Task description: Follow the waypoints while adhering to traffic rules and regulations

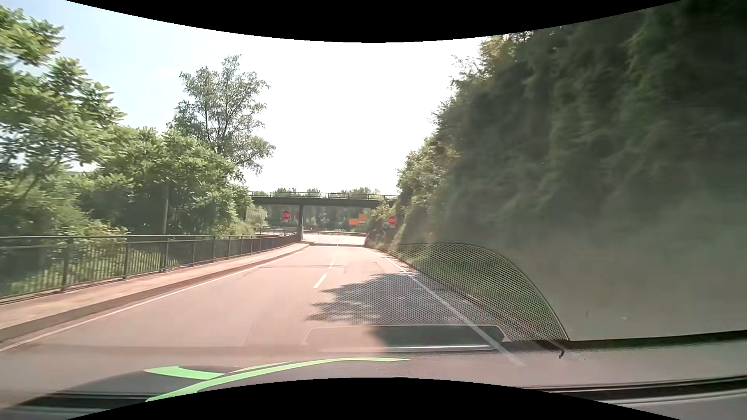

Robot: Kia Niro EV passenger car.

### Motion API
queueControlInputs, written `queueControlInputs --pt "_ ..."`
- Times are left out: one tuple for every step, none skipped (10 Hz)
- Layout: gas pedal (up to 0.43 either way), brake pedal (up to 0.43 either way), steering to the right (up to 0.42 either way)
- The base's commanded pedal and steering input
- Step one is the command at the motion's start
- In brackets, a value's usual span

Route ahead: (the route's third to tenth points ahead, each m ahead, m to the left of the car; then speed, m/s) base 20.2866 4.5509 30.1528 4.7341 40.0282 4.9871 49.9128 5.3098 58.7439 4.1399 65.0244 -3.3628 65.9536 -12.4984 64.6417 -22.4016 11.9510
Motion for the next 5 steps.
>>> queueControlInputs --pt "0.0 0.159 -0.023" --pt "0.0 0.165 -0.023" --pt "0.0 0.177 -0.022" --pt "0.0 0.183 -0.021" --pt "0.0 0.177 -0.02"
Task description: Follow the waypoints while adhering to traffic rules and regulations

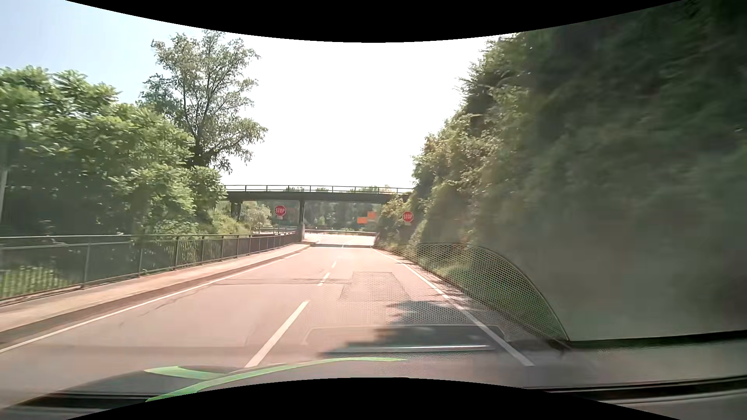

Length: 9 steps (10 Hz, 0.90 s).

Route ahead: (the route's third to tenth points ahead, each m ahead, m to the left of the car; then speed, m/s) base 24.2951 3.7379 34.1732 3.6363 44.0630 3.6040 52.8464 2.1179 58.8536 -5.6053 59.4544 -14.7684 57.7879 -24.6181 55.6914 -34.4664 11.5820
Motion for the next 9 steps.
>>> queueControlInputs --pt "0.0 0.177 -0.02" --pt "0.0 0.177 -0.019" --pt "0.0 0.183 -0.019" --pt "0.0 0.189 -0.019" --pt "0.0 0.195 -0.018" --pt "0.0 0.195 -0.018" --pt "0.0 0.201 -0.018" --pt "0.0 0.207 -0.017" --pt "0.0 0.207 -0.017"
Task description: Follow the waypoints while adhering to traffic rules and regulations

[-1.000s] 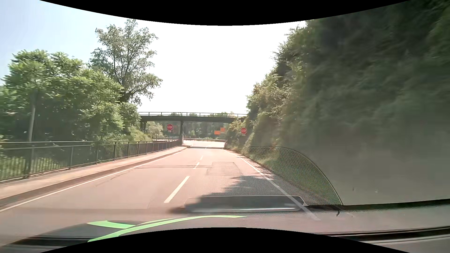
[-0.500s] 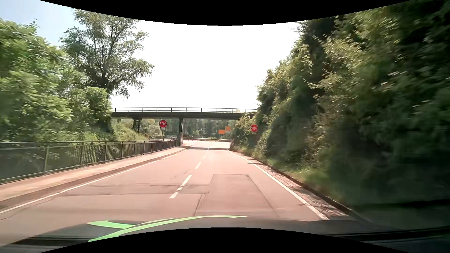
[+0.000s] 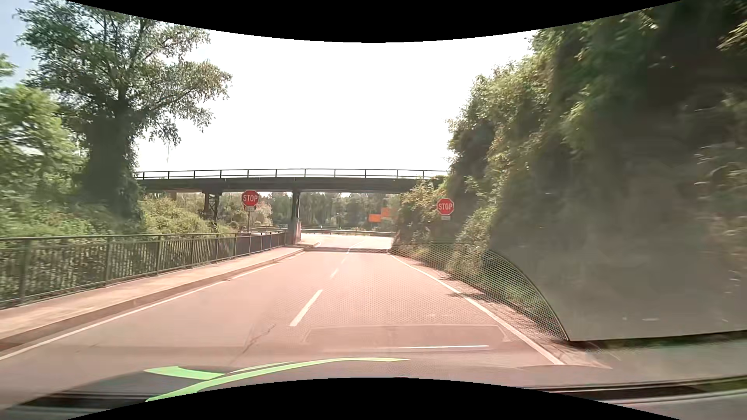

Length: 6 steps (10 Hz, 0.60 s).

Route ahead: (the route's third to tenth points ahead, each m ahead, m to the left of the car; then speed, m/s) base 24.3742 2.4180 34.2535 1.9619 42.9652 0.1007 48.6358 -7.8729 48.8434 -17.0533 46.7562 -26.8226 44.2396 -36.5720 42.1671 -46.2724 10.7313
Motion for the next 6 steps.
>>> queueControlInputs --pt "0.0 0.213 -0.015" --pt "0.0 0.22 -0.014" --pt "0.0 0.22 -0.012" --pt "0.0 0.22 -0.01" --pt "0.0 0.22 -0.008" --pt "0.0 0.22 -0.008"
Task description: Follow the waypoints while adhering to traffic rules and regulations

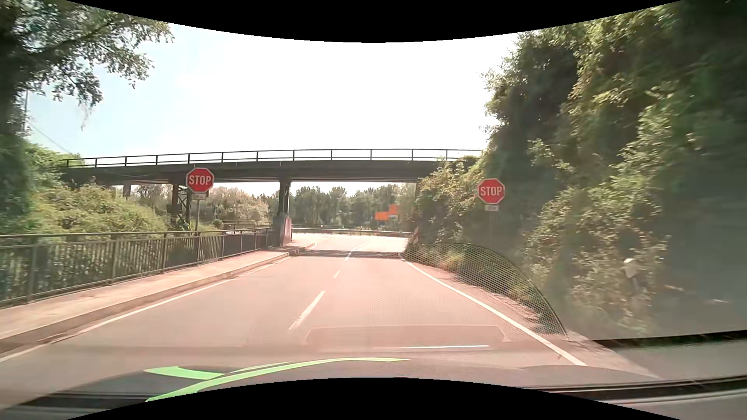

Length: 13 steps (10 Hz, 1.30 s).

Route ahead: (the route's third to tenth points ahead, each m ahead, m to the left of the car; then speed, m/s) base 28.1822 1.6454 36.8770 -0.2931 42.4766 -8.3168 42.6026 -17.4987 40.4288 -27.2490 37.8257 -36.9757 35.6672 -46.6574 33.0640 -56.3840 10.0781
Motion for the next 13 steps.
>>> queueControlInputs --pt "0.0 0.22 -0.008" --pt "0.0 0.22 -0.007" --pt "0.0 0.22 -0.007" --pt "0.0 0.22 -0.007" --pt "0.0 0.22 -0.007" --pt "0.0 0.22 -0.007" --pt "0.0 0.22 -0.007" --pt "0.0 0.22 -0.007" --pt "0.0 0.22 -0.005" --pt "0.0 0.22 -0.004" --pt "0.0 0.22 -0.002" --pt "0.0 0.22 -0.001" --pt "0.0 0.213 0.004"
